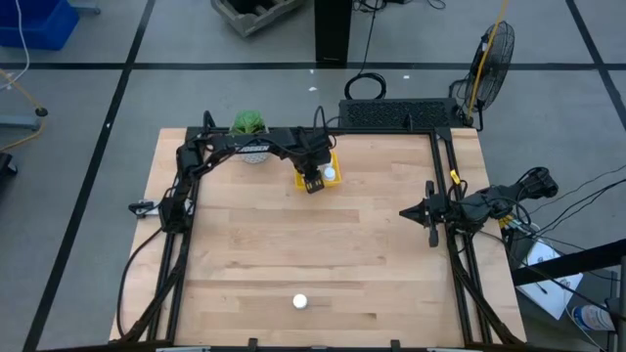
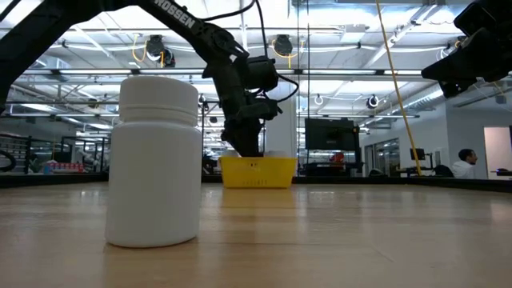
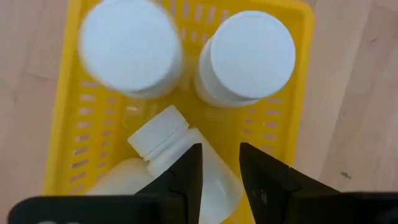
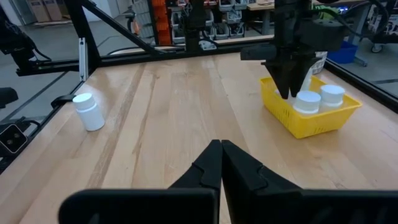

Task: Pick and place pill bottles into a basket
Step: Put the top white pill bottle into the yellow basket

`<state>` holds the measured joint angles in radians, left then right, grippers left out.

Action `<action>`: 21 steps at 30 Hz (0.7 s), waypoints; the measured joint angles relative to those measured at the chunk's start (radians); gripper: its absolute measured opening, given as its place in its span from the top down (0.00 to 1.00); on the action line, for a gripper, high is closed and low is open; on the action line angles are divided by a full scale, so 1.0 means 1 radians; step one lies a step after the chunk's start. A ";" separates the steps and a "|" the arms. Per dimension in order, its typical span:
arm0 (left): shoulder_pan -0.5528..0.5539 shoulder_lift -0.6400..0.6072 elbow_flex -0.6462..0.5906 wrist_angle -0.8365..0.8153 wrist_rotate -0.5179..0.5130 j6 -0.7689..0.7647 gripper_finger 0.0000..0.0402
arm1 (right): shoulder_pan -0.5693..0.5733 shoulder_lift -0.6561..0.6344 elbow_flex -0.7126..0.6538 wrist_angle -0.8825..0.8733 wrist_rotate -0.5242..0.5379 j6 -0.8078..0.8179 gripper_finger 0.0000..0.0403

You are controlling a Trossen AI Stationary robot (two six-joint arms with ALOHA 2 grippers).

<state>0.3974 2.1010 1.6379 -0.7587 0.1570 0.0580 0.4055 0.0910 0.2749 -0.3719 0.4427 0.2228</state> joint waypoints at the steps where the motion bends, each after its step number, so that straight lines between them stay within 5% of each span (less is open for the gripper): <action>1: 0.003 0.000 0.000 0.000 -0.001 0.000 0.72 | 0.000 0.000 0.000 0.000 0.000 0.000 1.00; 21: 0.020 -0.009 -0.017 0.037 -0.074 -0.064 0.72 | 0.000 0.000 0.000 0.000 0.000 0.000 1.00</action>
<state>0.4179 2.0922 1.6211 -0.7214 0.0828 -0.0055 0.4054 0.0910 0.2749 -0.3717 0.4427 0.2227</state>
